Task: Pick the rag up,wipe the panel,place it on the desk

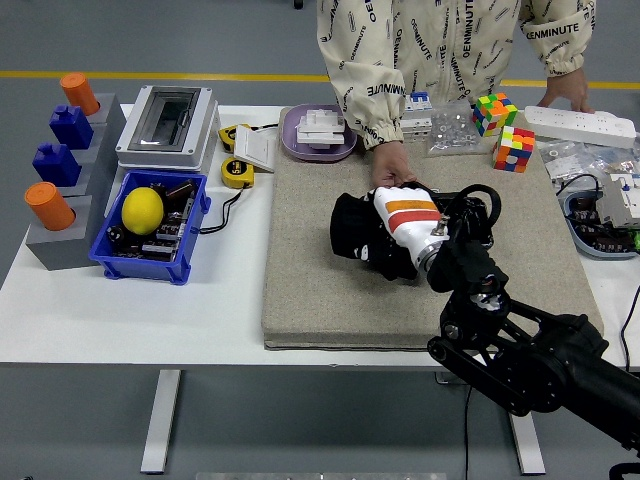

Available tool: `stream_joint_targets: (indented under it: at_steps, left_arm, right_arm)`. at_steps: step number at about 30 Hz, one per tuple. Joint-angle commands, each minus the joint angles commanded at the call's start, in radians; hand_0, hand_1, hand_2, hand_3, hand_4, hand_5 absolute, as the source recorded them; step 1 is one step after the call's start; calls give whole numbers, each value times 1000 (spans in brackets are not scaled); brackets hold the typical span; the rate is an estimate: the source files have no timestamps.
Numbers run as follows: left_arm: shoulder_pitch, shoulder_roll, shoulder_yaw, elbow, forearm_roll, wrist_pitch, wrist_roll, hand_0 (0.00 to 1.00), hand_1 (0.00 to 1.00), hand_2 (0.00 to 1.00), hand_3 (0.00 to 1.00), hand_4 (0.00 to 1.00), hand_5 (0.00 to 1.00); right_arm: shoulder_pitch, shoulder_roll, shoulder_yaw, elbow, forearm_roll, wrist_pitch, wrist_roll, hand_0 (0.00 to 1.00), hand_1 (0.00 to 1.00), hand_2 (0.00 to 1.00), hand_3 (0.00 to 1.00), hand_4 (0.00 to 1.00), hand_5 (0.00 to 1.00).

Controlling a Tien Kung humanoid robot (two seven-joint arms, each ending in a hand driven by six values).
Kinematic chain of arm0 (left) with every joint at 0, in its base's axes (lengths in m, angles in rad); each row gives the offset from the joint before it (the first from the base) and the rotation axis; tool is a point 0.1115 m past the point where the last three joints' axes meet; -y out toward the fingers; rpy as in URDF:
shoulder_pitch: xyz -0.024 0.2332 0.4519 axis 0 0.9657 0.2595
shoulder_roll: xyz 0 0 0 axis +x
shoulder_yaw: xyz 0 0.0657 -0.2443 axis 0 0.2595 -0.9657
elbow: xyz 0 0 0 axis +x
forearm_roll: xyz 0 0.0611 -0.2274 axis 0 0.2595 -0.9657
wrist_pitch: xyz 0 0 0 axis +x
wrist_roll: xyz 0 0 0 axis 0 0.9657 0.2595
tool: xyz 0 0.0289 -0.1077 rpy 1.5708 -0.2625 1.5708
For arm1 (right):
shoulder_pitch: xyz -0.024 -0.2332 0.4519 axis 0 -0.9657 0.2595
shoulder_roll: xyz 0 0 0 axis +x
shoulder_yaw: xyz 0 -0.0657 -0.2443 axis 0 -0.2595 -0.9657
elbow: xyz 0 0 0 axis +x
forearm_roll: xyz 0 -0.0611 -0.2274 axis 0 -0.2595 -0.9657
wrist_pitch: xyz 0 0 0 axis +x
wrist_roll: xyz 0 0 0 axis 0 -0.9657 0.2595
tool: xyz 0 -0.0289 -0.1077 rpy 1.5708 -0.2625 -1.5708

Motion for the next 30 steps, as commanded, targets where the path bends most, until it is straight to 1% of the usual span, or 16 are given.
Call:
stream_joint_targets:
  at_steps: [4,7,11,16,21,28,30]
  left_arm:
    - [-1,0,1,0,0,0,0,652,663,696,580,680,447]
    - [-1,0,1,0,-1,0,0,652,662,696,580,680,447]
    - [-1,0,2,0,-1,0,0,652,662,696,580,680,447]
    - [3,1,4,2,0,0,1,652,663,695,580,679,446]
    - [2,3,6,-1,1,0,0,652,664,696,580,680,447]
    - [5,3,4,-1,1,0,0,652,663,695,580,679,445]
    - [7,2,2,0,1,0,0,652,662,695,580,679,446]
  right_arm:
    - [17,4,-51,15,7,1,1,400,444,510,522,913,257]
    - [25,8,-64,20,8,1,1,399,444,510,522,912,257]
    - [29,3,-52,18,4,1,1,399,444,510,522,912,257]
    - [32,-16,-21,8,-1,0,1,399,444,510,521,912,257]
    - [21,-45,5,-2,-4,0,1,400,444,510,521,911,259]
    - [-5,-106,27,-14,-4,0,2,400,444,510,522,911,258]
    - [-11,-128,41,-21,-7,-1,2,400,444,510,522,911,258]
